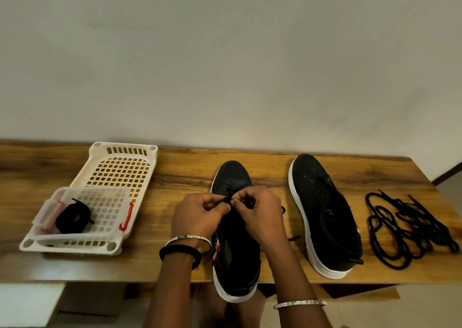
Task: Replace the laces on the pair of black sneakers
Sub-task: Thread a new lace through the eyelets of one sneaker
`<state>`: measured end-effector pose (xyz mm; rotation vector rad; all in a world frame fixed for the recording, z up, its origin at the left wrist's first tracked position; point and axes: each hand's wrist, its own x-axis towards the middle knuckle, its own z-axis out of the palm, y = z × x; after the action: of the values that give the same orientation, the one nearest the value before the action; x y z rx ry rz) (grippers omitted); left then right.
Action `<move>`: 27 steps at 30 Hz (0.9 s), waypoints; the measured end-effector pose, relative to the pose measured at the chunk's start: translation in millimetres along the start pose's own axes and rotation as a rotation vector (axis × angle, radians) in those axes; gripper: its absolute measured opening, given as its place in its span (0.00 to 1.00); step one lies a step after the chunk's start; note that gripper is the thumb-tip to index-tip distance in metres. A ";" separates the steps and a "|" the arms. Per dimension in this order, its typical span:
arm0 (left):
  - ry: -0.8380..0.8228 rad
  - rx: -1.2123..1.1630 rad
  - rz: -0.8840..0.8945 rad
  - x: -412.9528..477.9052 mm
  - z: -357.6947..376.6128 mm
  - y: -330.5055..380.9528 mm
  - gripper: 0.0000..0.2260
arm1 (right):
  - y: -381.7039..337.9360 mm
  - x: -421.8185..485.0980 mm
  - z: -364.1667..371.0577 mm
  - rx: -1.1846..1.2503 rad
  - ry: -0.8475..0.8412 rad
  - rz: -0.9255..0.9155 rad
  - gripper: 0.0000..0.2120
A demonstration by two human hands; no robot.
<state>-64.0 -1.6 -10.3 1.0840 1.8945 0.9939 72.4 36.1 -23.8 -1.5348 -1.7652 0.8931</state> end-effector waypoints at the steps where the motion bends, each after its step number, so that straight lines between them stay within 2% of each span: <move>1: -0.006 -0.033 -0.009 -0.1 -0.4 1.0 0.02 | -0.4 -0.3 -0.1 0.007 0.008 0.008 0.04; 3: -0.007 -0.100 -0.038 1.2 -1.4 -1.4 0.11 | -0.7 -0.5 -1.4 0.037 0.013 0.048 0.03; 4: -0.005 -0.115 -0.044 1.7 -1.5 -2.5 0.12 | -0.6 -0.3 -2.3 0.055 0.009 0.072 0.03; 7: 0.016 -0.013 0.036 2.9 1.9 -5.6 0.04 | 0.2 0.8 -3.7 0.074 -0.009 0.104 0.03; 10: 0.074 0.120 0.104 2.4 8.4 -2.6 0.06 | -0.6 0.5 -4.1 0.044 -0.006 0.107 0.04; 14: 0.137 0.200 0.126 2.7 13.4 0.7 0.04 | -1.6 -0.3 -5.0 0.004 0.012 0.101 0.04; 22: 0.112 0.452 0.225 4.5 23.4 -0.6 0.04 | 1.6 1.5 -4.6 0.020 -0.005 0.134 0.05; 24: 0.106 0.378 0.220 4.7 23.7 -1.8 0.04 | 2.6 1.8 -5.4 0.031 -0.019 0.126 0.06; 27: 0.175 0.106 0.106 6.7 14.2 -2.1 0.06 | 3.8 1.6 -7.5 0.047 -0.033 0.116 0.07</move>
<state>-55.0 7.4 -19.8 1.2032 2.0682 1.0885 80.5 38.7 -22.5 -1.6140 -1.6797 1.0149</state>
